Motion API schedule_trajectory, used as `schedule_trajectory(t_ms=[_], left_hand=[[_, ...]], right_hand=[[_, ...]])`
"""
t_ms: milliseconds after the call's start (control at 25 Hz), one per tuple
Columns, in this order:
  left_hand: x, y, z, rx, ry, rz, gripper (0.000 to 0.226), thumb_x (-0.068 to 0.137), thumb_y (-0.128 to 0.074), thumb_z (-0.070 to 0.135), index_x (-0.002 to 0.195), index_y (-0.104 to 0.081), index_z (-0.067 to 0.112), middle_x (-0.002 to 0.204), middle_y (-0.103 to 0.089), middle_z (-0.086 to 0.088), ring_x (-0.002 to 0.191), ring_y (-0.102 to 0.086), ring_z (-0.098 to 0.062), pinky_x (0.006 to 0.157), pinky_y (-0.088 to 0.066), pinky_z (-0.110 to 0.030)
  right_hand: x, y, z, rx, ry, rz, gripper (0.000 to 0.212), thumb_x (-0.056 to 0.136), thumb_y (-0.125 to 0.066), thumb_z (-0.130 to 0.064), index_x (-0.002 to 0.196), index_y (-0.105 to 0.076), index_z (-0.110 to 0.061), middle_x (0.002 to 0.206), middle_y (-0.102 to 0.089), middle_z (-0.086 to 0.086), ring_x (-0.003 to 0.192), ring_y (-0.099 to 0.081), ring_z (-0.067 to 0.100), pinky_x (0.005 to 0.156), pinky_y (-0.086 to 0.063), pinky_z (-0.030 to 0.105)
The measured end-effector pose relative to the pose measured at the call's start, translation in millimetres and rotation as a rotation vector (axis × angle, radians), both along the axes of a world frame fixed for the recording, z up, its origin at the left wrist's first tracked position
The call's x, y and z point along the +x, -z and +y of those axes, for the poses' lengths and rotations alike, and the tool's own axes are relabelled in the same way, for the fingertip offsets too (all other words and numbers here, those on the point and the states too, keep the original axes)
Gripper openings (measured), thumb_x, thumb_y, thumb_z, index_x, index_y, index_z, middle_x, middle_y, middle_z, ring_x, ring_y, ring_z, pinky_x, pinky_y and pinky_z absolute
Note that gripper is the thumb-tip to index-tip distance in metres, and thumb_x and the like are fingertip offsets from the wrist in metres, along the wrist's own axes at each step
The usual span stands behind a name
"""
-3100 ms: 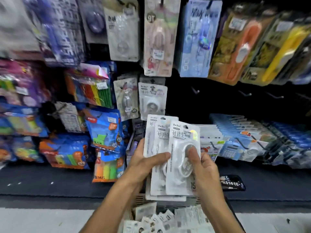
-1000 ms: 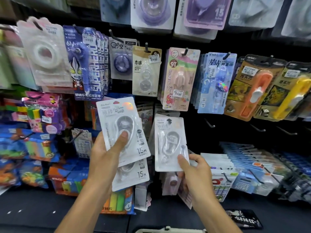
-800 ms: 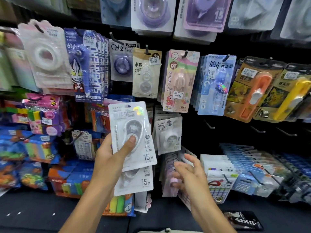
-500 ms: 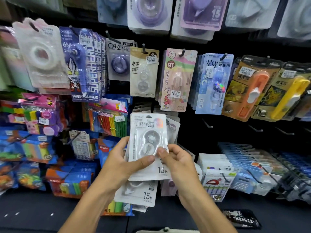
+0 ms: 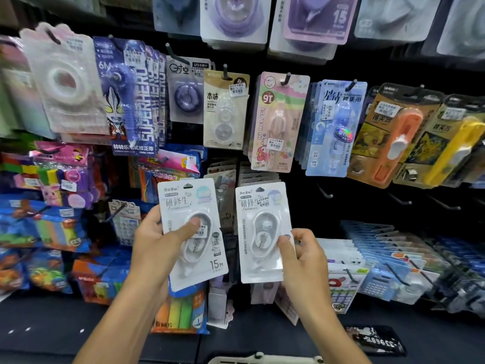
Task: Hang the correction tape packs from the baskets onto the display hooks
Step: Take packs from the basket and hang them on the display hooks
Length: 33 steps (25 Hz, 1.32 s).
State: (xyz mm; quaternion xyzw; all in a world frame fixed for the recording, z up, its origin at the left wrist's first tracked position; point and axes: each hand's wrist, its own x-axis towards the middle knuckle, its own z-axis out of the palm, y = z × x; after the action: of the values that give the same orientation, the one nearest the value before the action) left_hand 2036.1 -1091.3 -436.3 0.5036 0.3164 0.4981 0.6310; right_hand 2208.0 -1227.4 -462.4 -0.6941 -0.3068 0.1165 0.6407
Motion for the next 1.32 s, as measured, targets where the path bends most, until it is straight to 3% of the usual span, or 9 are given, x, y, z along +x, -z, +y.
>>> schedule_trajectory(t_ms=[160,360,560,640,760,840,1000,1200,1320], left_hand=[[2,0,-2,0.003,-0.002,-0.048,0.034,0.084,-0.076,0.002,0.11,-0.071,0.023,0.105,-0.08,0.001,0.092,-0.078,-0.022,0.078,-0.058,-0.04],[16,2,-3,0.038,0.042,-0.025,0.032,0.086,-0.075,0.001,0.108,-0.07,0.024,0.104,-0.08,0.002,0.094,-0.078,-0.02,0.078,-0.058,-0.038],[44,1,-12,0.143,0.22,0.062,0.03,0.089,-0.075,0.011,0.117,-0.069,0.02,0.108,-0.08,0.001,0.098,-0.077,-0.018,0.076,-0.061,-0.031],[50,2,-10,0.349,0.083,0.243,0.03,0.093,-0.072,0.027,0.123,-0.067,0.025,0.119,-0.075,0.01,0.109,-0.07,-0.009,0.084,-0.056,-0.024],[47,5,3,0.718,-0.148,0.693,0.061,0.096,-0.064,0.038,0.152,-0.041,0.029,0.158,-0.037,0.014,0.144,-0.032,-0.008,0.117,-0.03,-0.034],[45,6,11,0.768,-0.114,0.8,0.074,0.098,-0.061,0.038,0.161,-0.025,0.028,0.168,-0.019,0.014,0.153,-0.015,-0.01,0.124,-0.018,-0.038],[43,8,14,0.779,-0.024,0.74,0.083,0.097,-0.064,0.037,0.162,-0.013,0.036,0.158,-0.014,0.03,0.145,-0.008,0.01,0.118,-0.012,-0.022],[43,3,11,0.752,0.064,0.743,0.084,0.095,-0.066,0.038,0.16,-0.014,0.043,0.152,-0.003,0.042,0.139,-0.007,0.017,0.116,-0.011,-0.021],[41,2,11,0.742,0.072,0.741,0.082,0.094,-0.066,0.041,0.16,-0.018,0.043,0.153,-0.003,0.043,0.141,-0.01,0.014,0.116,-0.015,-0.026]], right_hand=[[-7,2,2,0.014,0.096,-0.046,0.004,0.1,-0.056,-0.033,0.096,-0.055,-0.033,0.083,-0.069,-0.002,0.068,-0.061,0.016,0.061,-0.049,0.041],[-4,-3,12,-0.169,0.021,0.12,0.04,0.097,-0.064,-0.027,0.131,-0.044,-0.035,0.12,-0.058,-0.017,0.098,-0.063,0.012,0.093,-0.05,0.042],[-21,5,13,-0.014,-0.454,0.265,0.023,0.098,-0.065,-0.017,0.119,-0.062,-0.025,0.1,-0.079,-0.001,0.079,-0.076,0.016,0.057,-0.057,0.027],[-19,1,15,0.006,-0.332,0.226,0.017,0.101,-0.06,-0.013,0.111,-0.065,-0.025,0.092,-0.079,0.001,0.067,-0.072,0.017,0.046,-0.051,0.027],[-6,1,6,-0.008,-0.161,0.162,0.026,0.101,-0.057,-0.014,0.095,-0.068,-0.037,0.09,-0.078,-0.001,0.074,-0.072,0.02,0.059,-0.056,0.035],[0,4,-3,-0.028,-0.137,0.143,0.033,0.1,-0.058,-0.014,0.09,-0.068,-0.044,0.087,-0.078,-0.002,0.072,-0.072,0.021,0.062,-0.057,0.035],[-5,6,-6,0.012,-0.138,0.137,0.031,0.098,-0.058,-0.012,0.094,-0.071,-0.04,0.088,-0.078,-0.009,0.077,-0.073,0.008,0.062,-0.05,0.016],[-2,-3,3,0.032,0.022,0.141,0.027,0.096,-0.06,-0.016,0.108,-0.059,-0.04,0.097,-0.076,-0.007,0.084,-0.073,0.017,0.071,-0.057,0.039],[-2,2,4,-0.022,0.038,-0.153,0.037,0.098,-0.056,-0.016,0.115,-0.049,-0.048,0.099,-0.069,-0.012,0.078,-0.067,0.018,0.067,-0.054,0.04]])
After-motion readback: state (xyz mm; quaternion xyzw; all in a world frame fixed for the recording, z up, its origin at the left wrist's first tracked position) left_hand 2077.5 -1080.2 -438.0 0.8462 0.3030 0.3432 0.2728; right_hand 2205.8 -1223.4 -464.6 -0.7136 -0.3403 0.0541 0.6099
